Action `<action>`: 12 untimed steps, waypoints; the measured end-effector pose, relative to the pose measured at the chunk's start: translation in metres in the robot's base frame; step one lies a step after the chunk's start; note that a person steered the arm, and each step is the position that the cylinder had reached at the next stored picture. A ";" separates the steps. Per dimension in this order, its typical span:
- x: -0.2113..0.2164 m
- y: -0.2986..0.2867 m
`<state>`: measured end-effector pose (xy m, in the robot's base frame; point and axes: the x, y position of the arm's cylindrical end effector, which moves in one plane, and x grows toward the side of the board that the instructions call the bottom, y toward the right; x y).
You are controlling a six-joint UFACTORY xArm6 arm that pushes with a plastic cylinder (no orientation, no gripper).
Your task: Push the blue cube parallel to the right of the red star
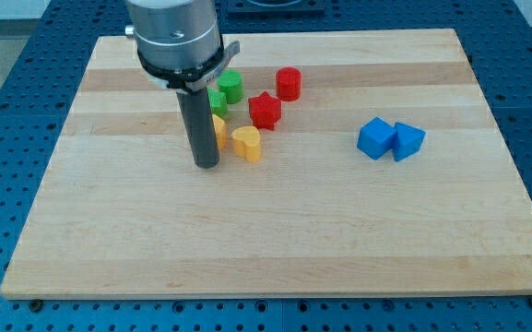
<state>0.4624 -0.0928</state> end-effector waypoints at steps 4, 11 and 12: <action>0.033 0.173; -0.047 0.242; -0.046 0.230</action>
<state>0.4160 0.1367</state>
